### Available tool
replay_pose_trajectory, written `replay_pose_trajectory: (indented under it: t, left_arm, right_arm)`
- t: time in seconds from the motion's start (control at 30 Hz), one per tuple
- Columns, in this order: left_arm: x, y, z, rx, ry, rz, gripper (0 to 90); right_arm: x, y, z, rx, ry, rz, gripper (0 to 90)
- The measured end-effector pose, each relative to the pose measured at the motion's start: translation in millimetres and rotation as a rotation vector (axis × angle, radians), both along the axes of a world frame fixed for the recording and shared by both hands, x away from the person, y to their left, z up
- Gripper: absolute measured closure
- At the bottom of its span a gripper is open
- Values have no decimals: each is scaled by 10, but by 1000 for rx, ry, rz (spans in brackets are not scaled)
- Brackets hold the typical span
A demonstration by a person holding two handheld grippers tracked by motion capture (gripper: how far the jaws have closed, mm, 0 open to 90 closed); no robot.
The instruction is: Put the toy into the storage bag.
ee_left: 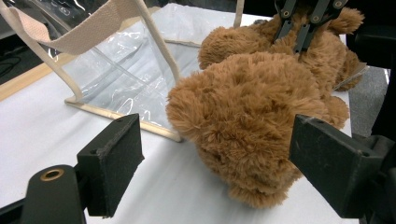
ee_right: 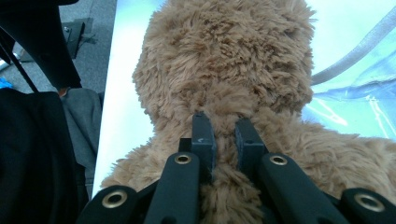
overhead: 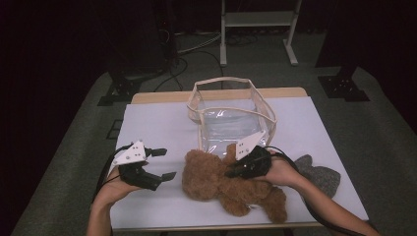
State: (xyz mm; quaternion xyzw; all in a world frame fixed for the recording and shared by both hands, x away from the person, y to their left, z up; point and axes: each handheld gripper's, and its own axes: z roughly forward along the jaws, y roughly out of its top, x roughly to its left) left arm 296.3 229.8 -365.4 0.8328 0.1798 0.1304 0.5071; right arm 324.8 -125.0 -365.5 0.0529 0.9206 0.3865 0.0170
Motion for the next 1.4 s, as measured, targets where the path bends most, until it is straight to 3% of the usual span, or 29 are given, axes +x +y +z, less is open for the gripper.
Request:
replay_pose_trajectory:
  t: [0.6, 1.13, 1.4]
  left_arm:
    - [9, 36, -10, -6, 3, 10, 162]
    - [3, 133, 8, -19, -5, 35, 159]
    - [10, 161, 3, -21, -2, 42, 159]
  right_arm:
    - [-4, -82, 91, 55, -1, -20, 826]
    - [-25, -147, 432, 111, -5, -30, 829]
    - [17, -239, 475, 171, 19, -62, 837]
